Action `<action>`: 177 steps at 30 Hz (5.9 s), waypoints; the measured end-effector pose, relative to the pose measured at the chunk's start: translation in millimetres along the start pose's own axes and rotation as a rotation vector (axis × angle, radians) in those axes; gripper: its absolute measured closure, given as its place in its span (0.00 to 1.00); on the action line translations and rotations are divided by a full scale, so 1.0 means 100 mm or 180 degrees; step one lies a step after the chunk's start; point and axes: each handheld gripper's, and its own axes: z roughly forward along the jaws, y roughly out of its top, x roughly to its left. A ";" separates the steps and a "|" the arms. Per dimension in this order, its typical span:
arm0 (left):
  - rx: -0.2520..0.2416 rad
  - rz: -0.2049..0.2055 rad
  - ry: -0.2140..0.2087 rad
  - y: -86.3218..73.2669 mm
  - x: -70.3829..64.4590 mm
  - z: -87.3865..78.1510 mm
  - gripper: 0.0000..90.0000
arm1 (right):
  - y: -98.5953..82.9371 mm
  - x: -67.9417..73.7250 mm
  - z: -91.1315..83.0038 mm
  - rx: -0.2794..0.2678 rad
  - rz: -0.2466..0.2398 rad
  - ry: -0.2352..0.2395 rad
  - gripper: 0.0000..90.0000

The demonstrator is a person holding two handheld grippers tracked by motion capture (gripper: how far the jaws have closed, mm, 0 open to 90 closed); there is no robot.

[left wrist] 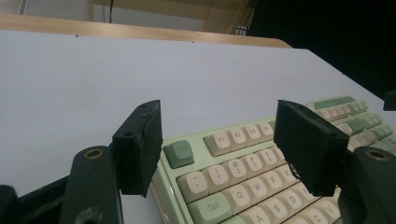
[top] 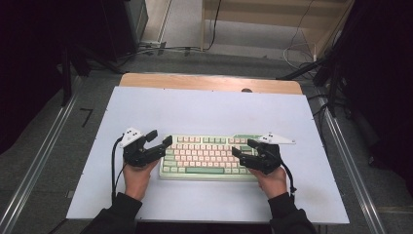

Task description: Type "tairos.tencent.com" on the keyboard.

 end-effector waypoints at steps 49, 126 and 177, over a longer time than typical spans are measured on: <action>0.0087 -0.0014 -0.0044 -0.03 0.00 0.01 0.37 | -0.32 0.32 0.20 0.0415 -0.0372 0.0139 0.97; 0.0840 0.0619 -0.0802 -0.05 -0.56 0.53 1.00 | -0.16 0.25 0.09 0.0150 -0.0163 0.0184 0.29; 0.0289 0.0186 -0.0306 -0.02 -0.03 0.04 0.43 | -0.14 0.22 0.03 0.0077 -0.0150 0.0164 0.31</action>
